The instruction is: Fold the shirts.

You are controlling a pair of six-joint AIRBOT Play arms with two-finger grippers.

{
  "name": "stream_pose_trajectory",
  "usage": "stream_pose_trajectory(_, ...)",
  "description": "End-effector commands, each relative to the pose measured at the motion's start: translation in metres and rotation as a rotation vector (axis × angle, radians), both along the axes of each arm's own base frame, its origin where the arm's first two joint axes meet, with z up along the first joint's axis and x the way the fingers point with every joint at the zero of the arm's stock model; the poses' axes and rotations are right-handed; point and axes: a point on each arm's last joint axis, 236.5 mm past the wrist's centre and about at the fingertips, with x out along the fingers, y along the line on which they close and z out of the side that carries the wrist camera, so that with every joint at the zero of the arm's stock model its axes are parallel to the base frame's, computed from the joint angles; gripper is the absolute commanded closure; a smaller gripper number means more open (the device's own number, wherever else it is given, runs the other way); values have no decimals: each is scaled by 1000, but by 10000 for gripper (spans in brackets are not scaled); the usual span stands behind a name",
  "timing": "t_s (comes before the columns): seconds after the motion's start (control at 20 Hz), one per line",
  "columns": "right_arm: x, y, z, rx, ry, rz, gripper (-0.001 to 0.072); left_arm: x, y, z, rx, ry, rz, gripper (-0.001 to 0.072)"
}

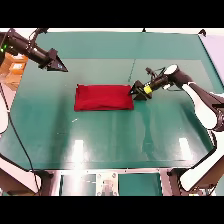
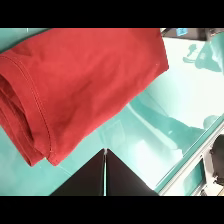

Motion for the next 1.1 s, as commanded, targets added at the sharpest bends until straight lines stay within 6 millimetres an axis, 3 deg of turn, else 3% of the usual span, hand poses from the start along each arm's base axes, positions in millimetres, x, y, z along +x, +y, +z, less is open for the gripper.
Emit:
stream_pose_trajectory(0.0, -5, 24, -22, 89, 2, -50, 179, 2, 0, -4, -5, 8, 11, 685)
stream_pose_trajectory(0.05, -3, 37, -21, 123, -3, -55, 244, 4, 0, -5, -5, 2, 17, 686)
stream_pose_trajectory(0.15, 11, 63, 2, 229, -73, -65, 646, 5, 0, -4, -6, -1, 20, 686)
stream_pose_trajectory(0.2, 22, 69, 21, 271, -109, -69, 695, 4, 0, -4, -6, 1, 18, 686)
stream_pose_trajectory(0.3, 43, 66, 73, 299, -224, -40, 697, 3, 0, -5, -6, 5, 15, 686)
stream_pose_trajectory(0.4, 62, 34, 143, 270, -352, -54, 697, -1, 0, -5, -4, 16, 5, 686)
stream_pose_trajectory(0.55, 72, -74, 234, 85, -513, -166, 698, -2, 0, -5, -4, 19, 1, 686)
stream_pose_trajectory(0.7, 48, -190, 286, -53, -566, -349, 698, -2, -1, -4, -10, 17, 1, 686)
stream_pose_trajectory(0.85, 11, -303, 300, -166, -564, -564, 698, -2, -2, -4, -11, 17, 1, 686)
stream_pose_trajectory(0.95, -19, -364, 300, -206, -537, -692, 698, -2, -2, -4, -11, 17, 1, 686)
stream_pose_trajectory(1.05, -55, -410, 298, -230, -490, -794, 698, -2, -2, -4, -11, 18, 1, 686)
